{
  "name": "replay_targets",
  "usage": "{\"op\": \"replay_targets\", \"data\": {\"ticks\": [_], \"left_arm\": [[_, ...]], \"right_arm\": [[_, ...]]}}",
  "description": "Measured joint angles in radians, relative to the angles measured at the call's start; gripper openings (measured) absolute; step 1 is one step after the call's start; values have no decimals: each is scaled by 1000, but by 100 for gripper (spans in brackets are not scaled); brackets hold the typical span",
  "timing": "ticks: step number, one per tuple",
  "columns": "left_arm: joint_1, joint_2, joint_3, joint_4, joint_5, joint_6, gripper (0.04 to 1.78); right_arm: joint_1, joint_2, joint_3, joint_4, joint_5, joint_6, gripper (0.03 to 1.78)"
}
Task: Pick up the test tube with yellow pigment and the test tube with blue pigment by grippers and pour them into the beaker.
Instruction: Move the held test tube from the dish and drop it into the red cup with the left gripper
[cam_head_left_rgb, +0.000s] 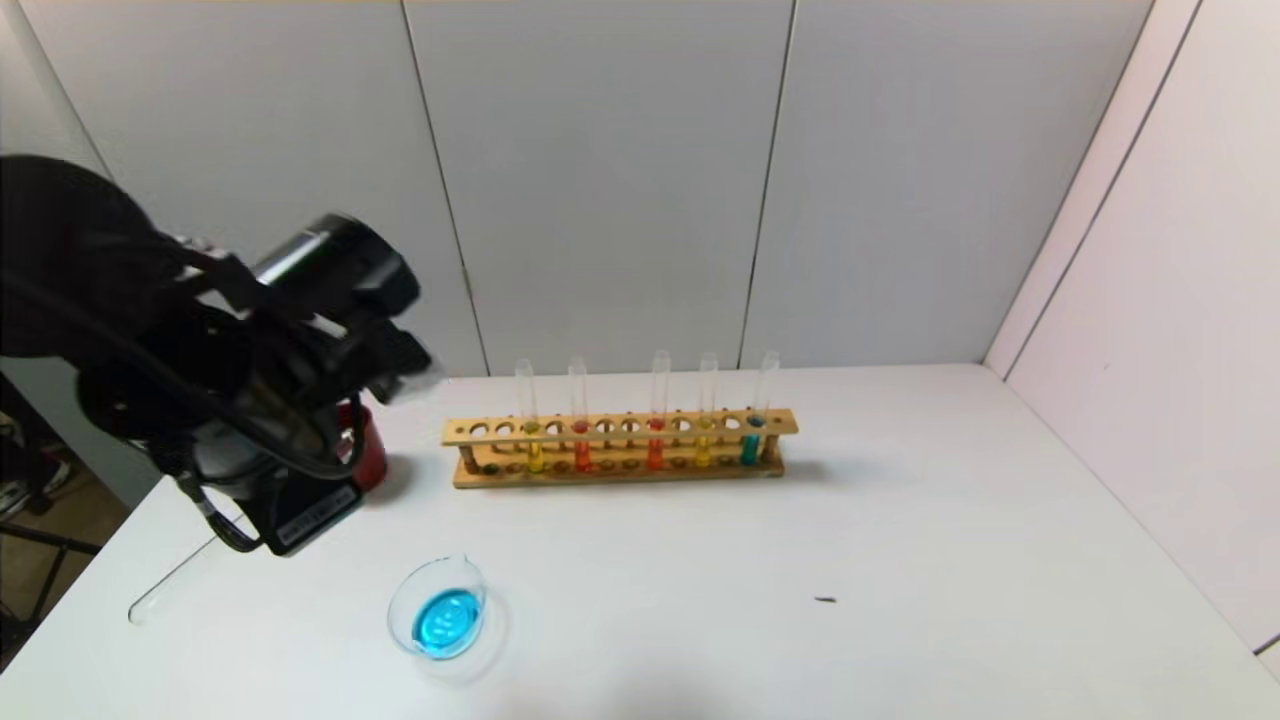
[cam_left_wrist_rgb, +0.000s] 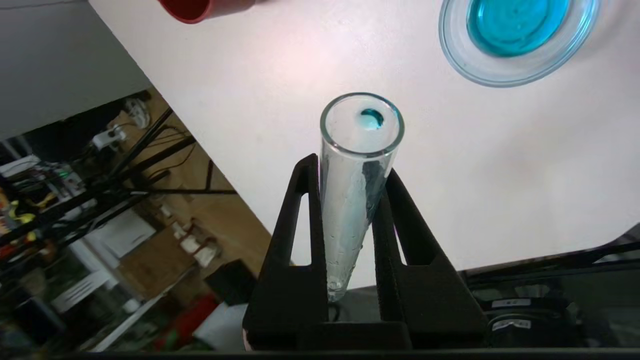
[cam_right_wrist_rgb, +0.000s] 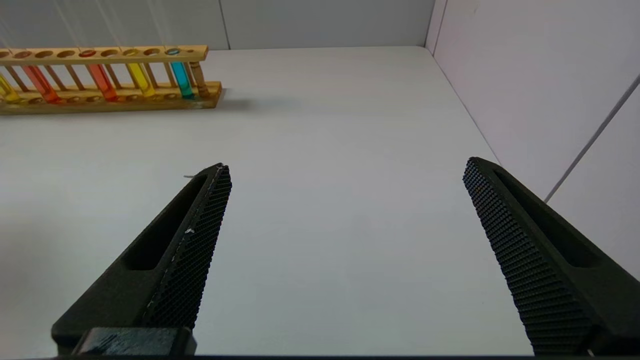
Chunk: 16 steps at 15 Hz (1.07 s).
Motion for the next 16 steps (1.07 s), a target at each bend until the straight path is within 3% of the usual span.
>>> {"op": "replay_targets", "data": {"ticks": [6,16], "left_arm": [[169,-173,-9,-145,-171,-74,31],[301,-171,-3,-450,-286,-160,31]], "right_arm": [[0,0,0,0,0,0,170],[0,0,0,0,0,0,170]]}}
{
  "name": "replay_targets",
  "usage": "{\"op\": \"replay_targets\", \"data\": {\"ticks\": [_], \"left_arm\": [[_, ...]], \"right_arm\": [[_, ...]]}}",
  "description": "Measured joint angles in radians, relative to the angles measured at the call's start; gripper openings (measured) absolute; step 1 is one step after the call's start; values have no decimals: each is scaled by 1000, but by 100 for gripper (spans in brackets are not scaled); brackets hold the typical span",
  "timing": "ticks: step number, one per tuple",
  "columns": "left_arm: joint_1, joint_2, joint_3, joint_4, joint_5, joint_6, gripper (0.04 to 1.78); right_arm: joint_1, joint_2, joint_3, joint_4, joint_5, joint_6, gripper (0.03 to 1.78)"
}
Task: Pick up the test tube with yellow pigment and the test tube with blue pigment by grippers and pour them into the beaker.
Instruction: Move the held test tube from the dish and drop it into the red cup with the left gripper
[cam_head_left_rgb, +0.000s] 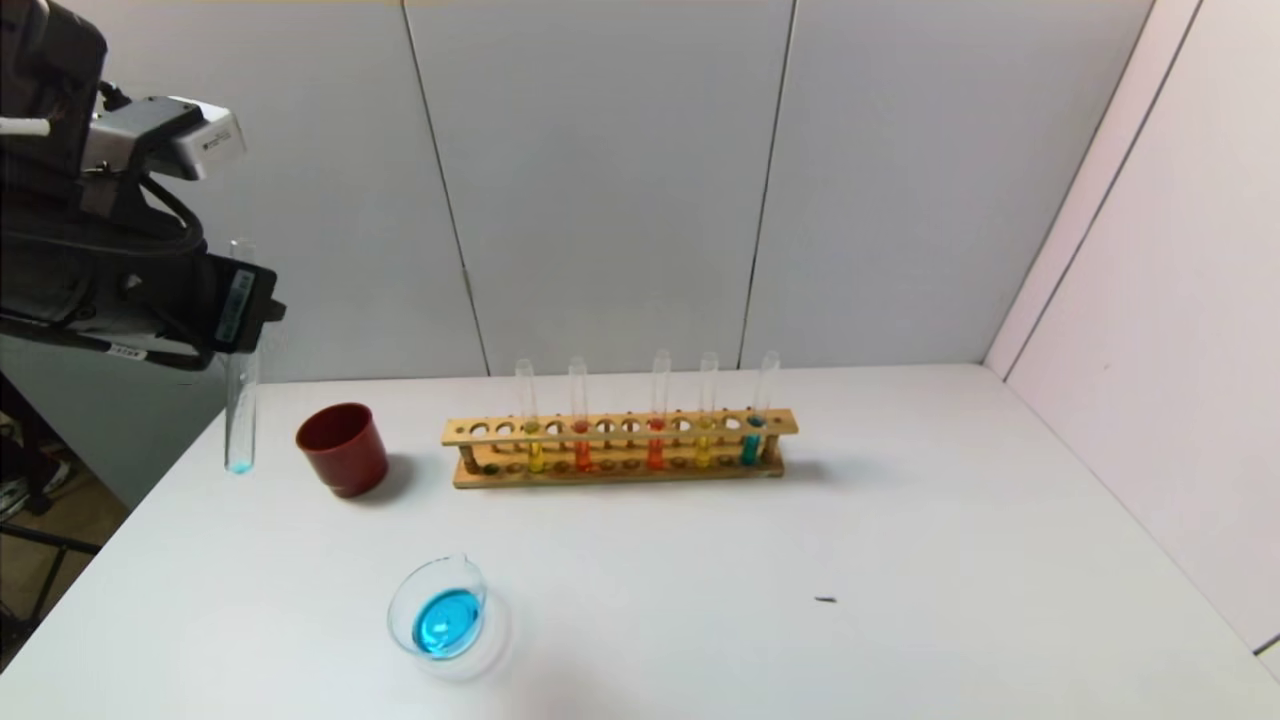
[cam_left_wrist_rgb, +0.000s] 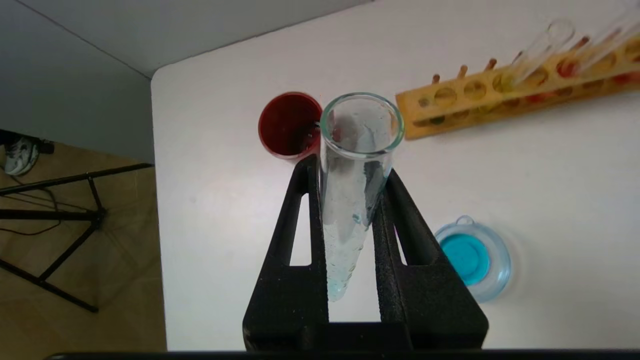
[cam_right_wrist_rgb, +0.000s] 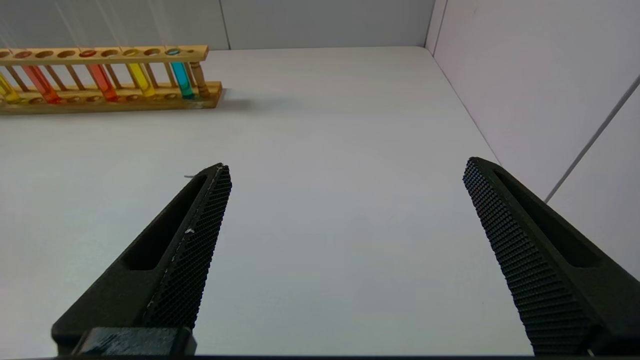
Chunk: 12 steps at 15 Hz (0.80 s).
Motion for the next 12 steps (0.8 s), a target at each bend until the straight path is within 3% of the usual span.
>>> {"op": "replay_targets", "data": {"ticks": [7,12], "left_arm": [[122,128,-2,-251,-24,-49,31],[159,211,4,-324,-22,-72,31]], "right_arm": [[0,0,0,0,0,0,170],[0,0,0,0,0,0,170]]}}
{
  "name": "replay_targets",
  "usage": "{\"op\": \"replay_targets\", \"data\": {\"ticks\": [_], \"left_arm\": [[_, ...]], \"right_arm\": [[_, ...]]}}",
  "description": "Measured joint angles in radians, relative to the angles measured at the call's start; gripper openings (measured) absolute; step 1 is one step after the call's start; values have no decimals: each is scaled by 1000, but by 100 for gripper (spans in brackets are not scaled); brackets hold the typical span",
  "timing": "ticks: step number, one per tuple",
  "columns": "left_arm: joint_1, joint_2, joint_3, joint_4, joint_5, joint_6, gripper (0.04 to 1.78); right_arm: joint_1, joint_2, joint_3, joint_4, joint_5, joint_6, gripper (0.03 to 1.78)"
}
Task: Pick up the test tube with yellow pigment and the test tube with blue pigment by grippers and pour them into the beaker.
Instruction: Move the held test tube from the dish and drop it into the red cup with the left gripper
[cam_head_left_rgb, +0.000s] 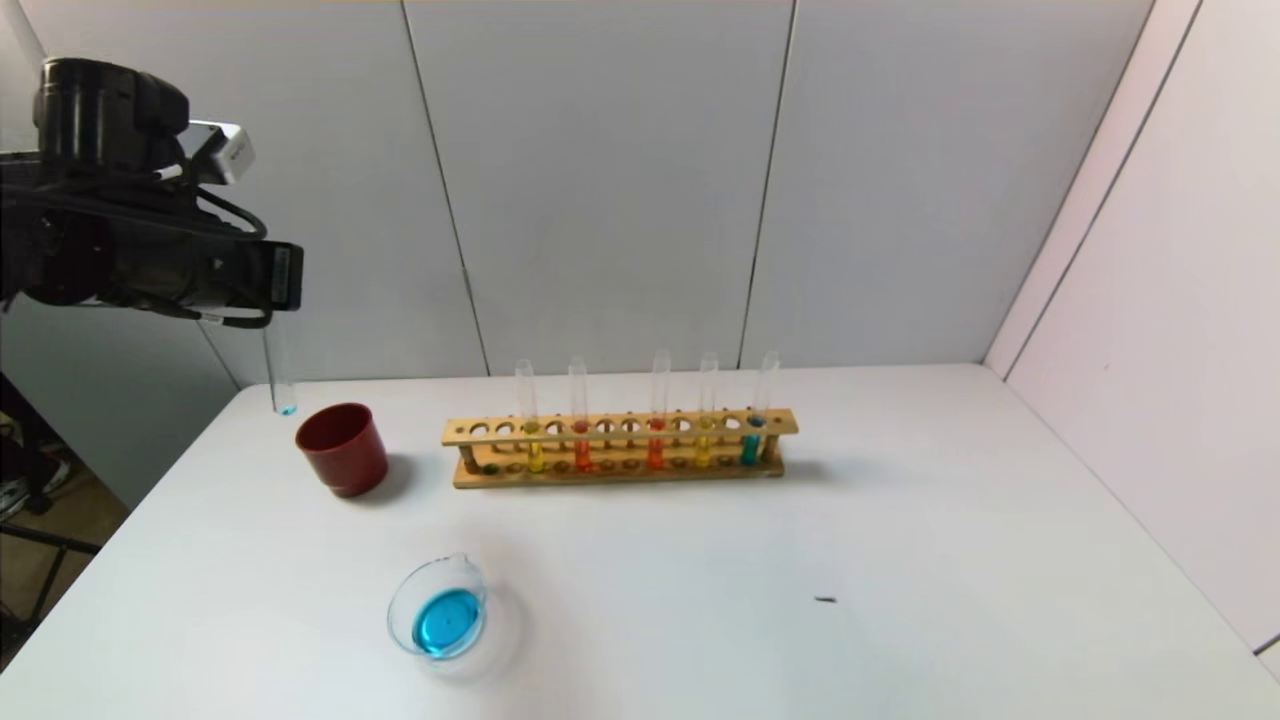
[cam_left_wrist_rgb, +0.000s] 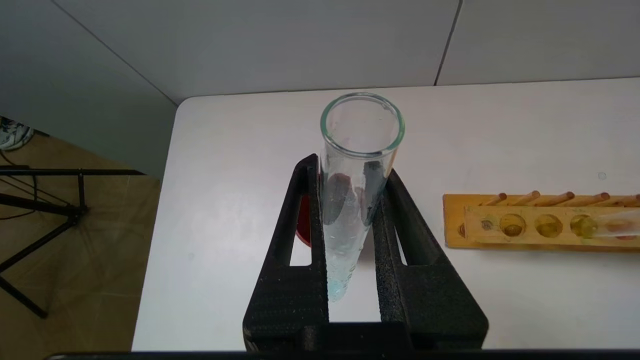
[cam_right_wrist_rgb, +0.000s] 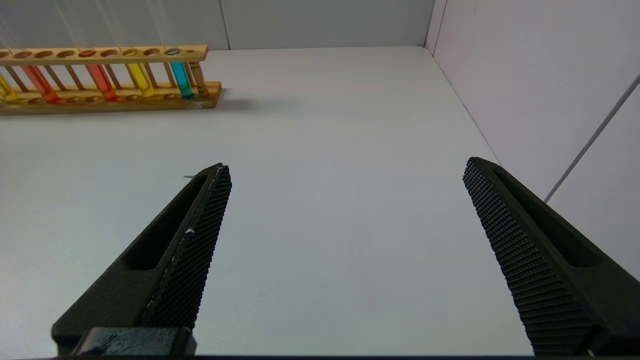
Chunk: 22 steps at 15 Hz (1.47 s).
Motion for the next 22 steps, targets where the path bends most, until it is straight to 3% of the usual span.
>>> {"op": "replay_targets", "data": {"ticks": [8,22], "left_arm": [[11,126,25,-136,5,-20,31],[31,315,220,-489,5,-16,31]], "right_arm": [[0,0,0,0,0,0,170],[0,0,0,0,0,0,170]]}}
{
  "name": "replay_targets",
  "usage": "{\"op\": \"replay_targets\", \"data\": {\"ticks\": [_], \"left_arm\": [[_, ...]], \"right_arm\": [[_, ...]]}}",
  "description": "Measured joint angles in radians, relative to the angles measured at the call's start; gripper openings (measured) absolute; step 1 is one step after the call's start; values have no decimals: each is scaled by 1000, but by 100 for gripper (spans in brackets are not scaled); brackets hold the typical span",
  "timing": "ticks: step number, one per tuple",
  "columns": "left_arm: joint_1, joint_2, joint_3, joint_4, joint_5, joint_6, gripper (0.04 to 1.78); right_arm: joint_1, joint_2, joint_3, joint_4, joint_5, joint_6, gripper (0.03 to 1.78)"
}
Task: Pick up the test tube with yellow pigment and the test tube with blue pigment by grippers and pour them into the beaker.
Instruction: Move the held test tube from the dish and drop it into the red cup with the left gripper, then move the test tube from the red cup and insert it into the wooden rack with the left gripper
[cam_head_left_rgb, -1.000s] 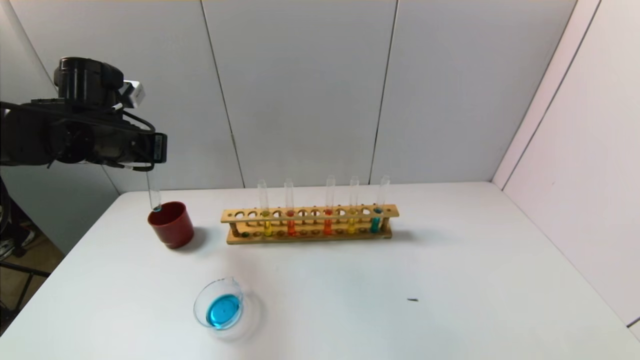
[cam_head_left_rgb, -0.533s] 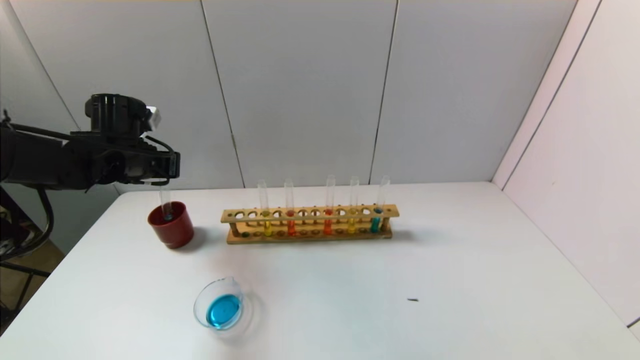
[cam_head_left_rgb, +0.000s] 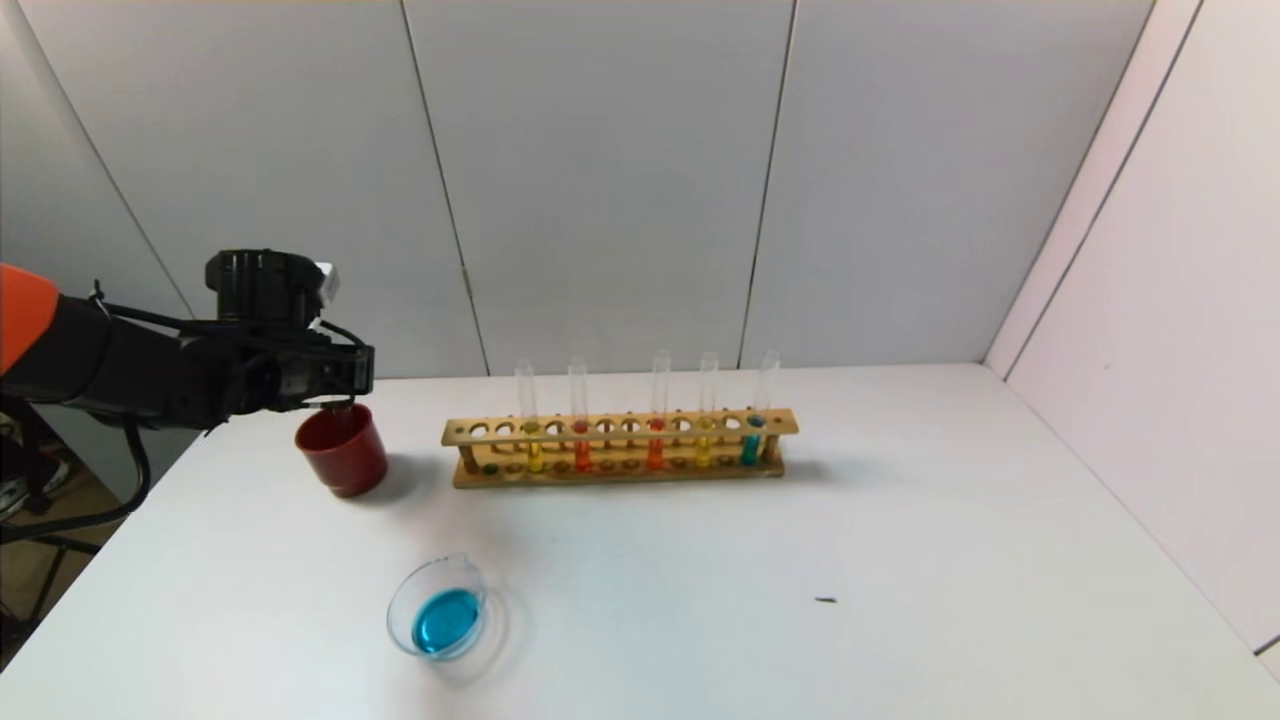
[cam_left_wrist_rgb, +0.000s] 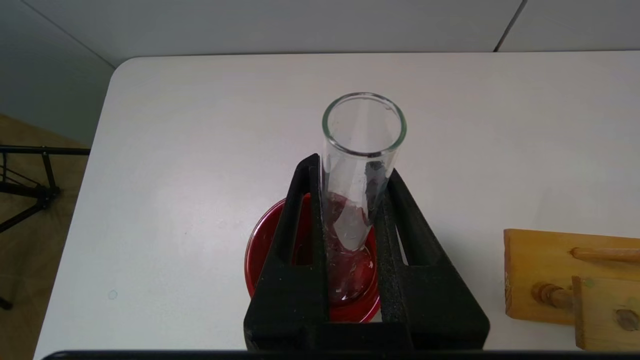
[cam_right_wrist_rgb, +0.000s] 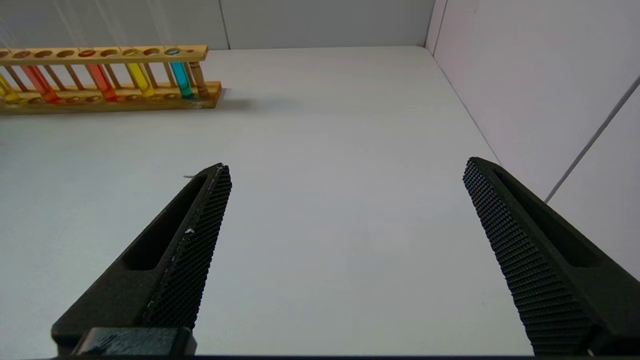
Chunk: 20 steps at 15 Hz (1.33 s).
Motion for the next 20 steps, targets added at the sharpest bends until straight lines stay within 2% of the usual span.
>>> {"op": "replay_targets", "data": {"ticks": [3,6,11,14,17,20], "left_arm": [[1,3,22,-3,0,-2,34],[0,-7,27,-4,-1,-1,54],[-3,-60,51,-3,0,9,135],[-29,-136,102,-3,4,6,166],[-88,-240,199,-31,28,-31,175],[-212,-358,322,-89,90,-107,175]], "right_arm": [[0,0,0,0,0,0,170],[0,0,0,0,0,0,170],[0,0,0,0,0,0,170],[0,0,0,0,0,0,170],[0,0,0,0,0,0,170],[0,0,0,0,0,0,170]]}}
